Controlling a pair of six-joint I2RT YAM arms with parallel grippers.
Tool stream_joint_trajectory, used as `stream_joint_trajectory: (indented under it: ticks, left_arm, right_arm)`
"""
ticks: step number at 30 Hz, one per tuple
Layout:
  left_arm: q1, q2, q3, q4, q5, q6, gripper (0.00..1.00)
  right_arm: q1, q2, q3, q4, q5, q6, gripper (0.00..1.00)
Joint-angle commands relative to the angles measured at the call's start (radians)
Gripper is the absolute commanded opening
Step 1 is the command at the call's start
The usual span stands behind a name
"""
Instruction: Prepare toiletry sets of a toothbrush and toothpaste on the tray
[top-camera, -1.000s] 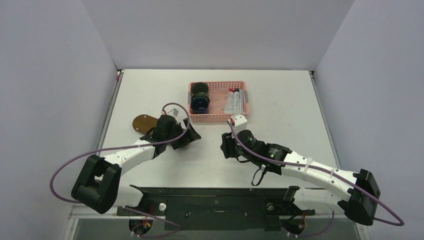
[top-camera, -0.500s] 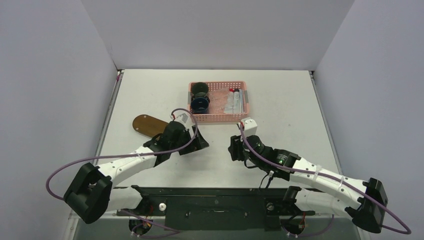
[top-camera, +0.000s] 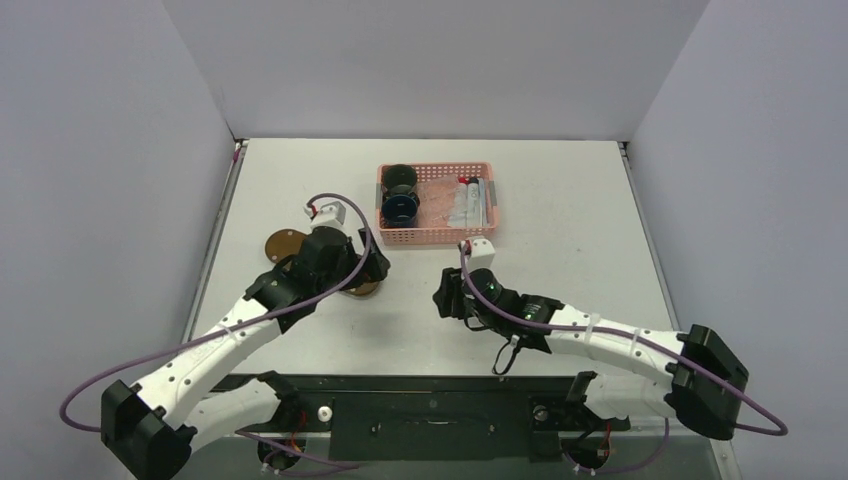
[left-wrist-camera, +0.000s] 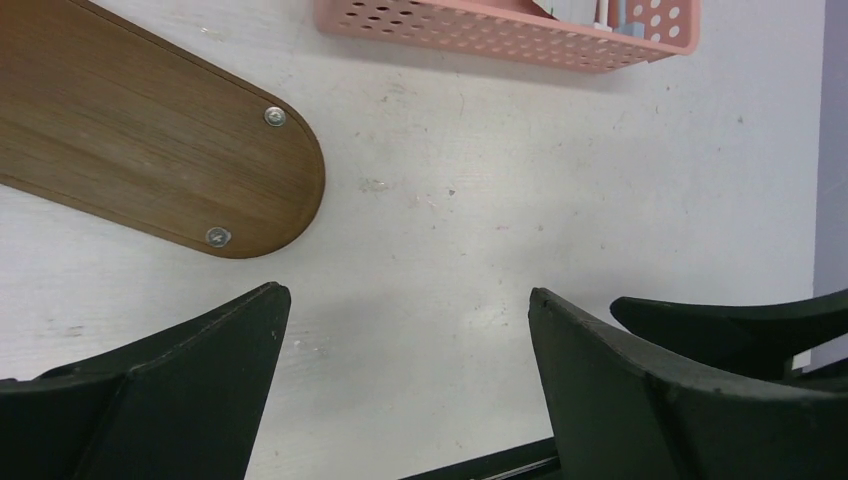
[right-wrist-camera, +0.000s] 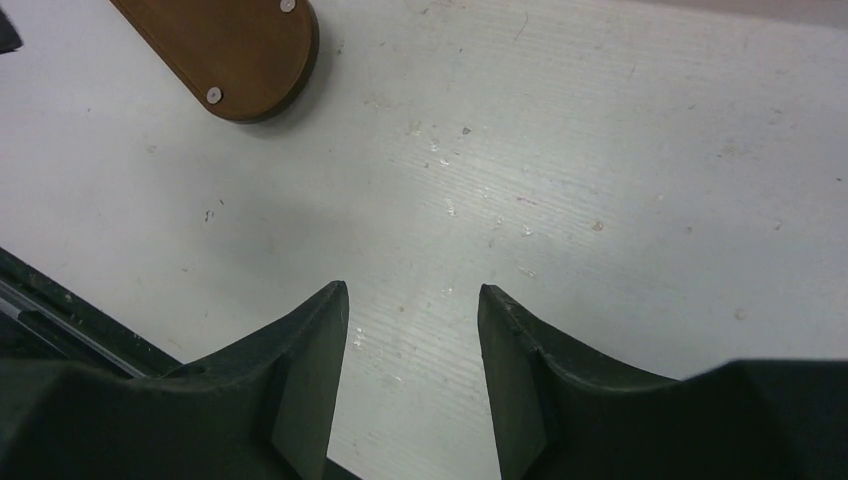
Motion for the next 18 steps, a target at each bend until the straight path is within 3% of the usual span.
stream_joint_trajectory:
  ticks: [1, 9, 18]
  left_arm:
    - [0.001, -0.081, 0.070, -0.160, -0.113, 0.071, 0.90]
    - [0.004, -0.210, 0.106, -0.302, -0.209, 0.120, 0.96]
    - [0.006, -0.321, 0.108, -0.371, -0.153, 0.177, 0.99]
  right_arm:
    - [0.009, 0.086, 0.069, 0.153, -0.036, 0.058, 0.46]
    - [0.017, 0.328, 0.239, 0.219, -0.102, 0.066, 0.41]
    - [0.017, 0.547, 0.374, 0.311, -0.117, 0.187, 0.42]
